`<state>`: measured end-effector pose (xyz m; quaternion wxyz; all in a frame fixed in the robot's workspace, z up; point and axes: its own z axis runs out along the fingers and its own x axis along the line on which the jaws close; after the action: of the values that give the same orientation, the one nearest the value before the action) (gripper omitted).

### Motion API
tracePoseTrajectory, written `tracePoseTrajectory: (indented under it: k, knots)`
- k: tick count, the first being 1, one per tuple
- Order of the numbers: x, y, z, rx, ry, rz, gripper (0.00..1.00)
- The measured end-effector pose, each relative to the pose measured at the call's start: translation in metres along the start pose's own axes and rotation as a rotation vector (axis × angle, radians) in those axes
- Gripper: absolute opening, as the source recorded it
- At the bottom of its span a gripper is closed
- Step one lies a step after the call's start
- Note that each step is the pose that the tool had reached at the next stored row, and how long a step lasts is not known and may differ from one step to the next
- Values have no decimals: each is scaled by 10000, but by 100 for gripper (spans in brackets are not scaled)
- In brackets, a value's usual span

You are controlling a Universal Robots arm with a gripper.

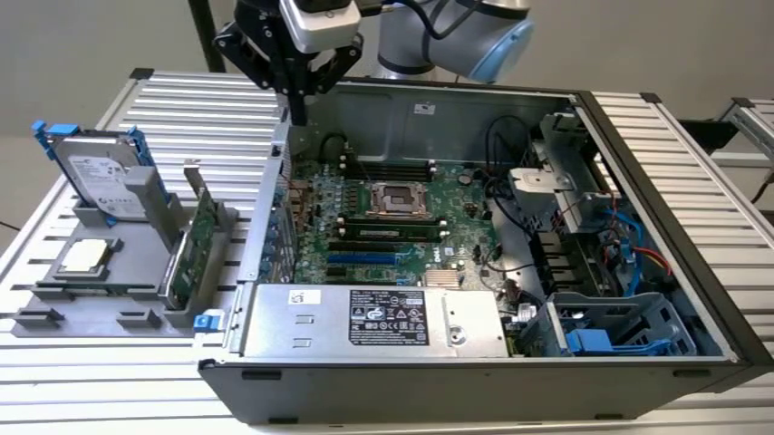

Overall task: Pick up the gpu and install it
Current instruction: 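Reach for the gpu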

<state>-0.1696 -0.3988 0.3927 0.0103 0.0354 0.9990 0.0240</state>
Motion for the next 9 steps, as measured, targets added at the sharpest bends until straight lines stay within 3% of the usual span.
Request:
tracePoseTrajectory:
  k: [9]
  knots:
    - [80, -6, -2, 0, 0, -1, 0]
